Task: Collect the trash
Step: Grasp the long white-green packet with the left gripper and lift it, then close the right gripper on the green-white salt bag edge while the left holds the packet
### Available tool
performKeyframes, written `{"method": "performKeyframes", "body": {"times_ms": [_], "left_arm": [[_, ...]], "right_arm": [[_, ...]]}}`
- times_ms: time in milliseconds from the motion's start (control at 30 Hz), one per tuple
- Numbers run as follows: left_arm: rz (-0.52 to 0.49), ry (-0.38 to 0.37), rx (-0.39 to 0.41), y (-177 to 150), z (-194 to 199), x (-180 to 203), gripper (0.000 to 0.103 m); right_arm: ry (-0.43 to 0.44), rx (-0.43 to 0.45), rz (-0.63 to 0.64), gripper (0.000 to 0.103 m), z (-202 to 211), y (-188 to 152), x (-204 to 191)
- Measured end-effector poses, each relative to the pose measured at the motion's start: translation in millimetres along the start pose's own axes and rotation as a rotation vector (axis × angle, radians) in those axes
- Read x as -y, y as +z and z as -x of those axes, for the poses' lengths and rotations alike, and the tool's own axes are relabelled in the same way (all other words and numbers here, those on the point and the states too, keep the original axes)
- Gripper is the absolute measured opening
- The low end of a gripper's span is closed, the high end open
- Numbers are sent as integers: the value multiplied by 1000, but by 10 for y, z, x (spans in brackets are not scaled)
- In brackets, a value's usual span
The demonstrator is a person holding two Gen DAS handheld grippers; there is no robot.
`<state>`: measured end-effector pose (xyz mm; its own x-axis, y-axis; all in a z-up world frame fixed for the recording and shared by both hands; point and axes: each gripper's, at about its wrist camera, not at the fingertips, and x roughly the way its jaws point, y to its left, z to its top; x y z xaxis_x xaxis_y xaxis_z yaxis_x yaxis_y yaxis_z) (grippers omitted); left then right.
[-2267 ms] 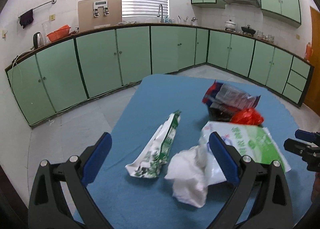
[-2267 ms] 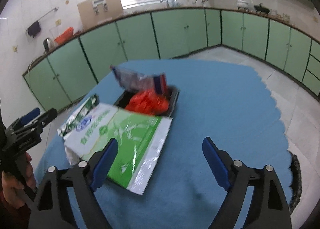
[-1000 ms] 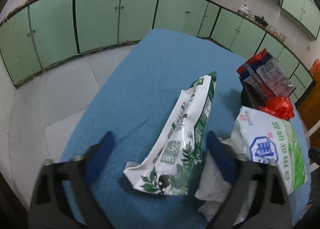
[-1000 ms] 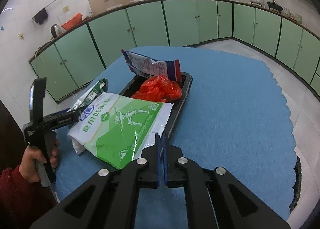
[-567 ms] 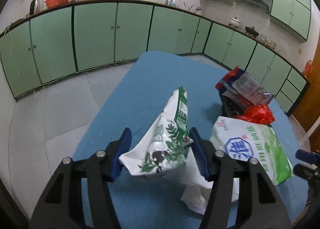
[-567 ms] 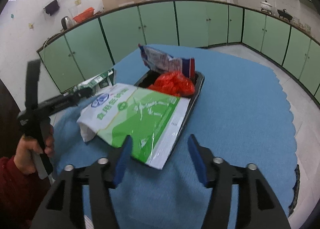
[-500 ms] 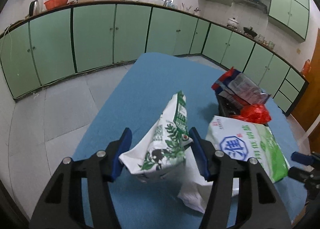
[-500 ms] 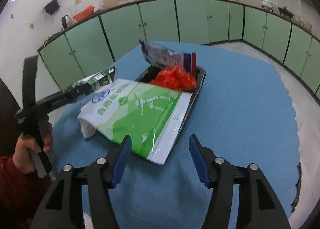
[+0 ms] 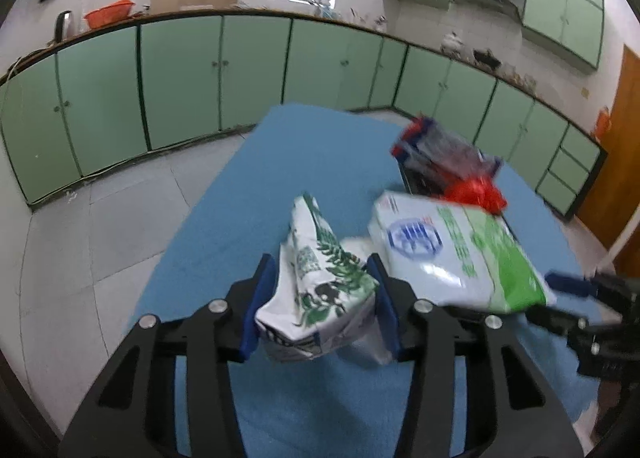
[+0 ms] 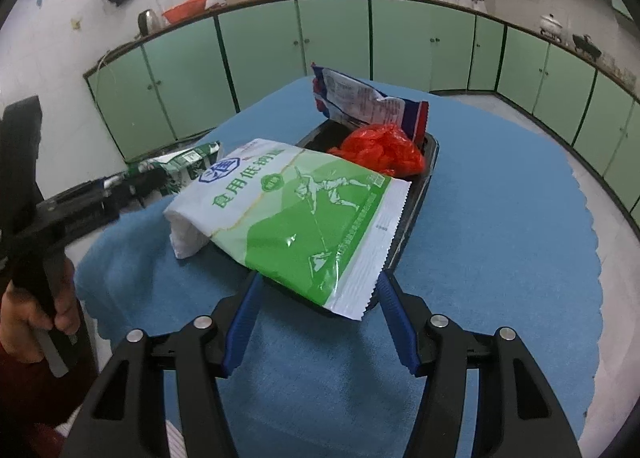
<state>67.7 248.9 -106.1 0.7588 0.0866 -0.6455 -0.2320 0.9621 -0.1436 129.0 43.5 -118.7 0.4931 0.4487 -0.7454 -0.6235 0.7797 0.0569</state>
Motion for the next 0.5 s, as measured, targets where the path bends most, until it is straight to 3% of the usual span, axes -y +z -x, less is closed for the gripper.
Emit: {"method": "performKeyframes", "body": {"times_ms": [100, 167, 267, 367, 500], "left_arm": [[-3, 2, -31, -24, -54, -4, 49], [5, 2, -48, 2, -91, -28, 67], [11, 7, -56, 29, -115, -47, 76], [7, 28, -75, 54, -199, -35, 78], [36, 32, -119, 49, -350, -96, 78]], "right_arm": [[-23, 5, 17, 66, -10, 0, -19], [-24, -4, 9, 66, -46, 4, -4], [-43, -2, 26, 67, -71, 8, -2], [-83, 10, 83, 70, -88, 22, -71], [-66, -2, 108, 75, -123, 14, -140]]}}
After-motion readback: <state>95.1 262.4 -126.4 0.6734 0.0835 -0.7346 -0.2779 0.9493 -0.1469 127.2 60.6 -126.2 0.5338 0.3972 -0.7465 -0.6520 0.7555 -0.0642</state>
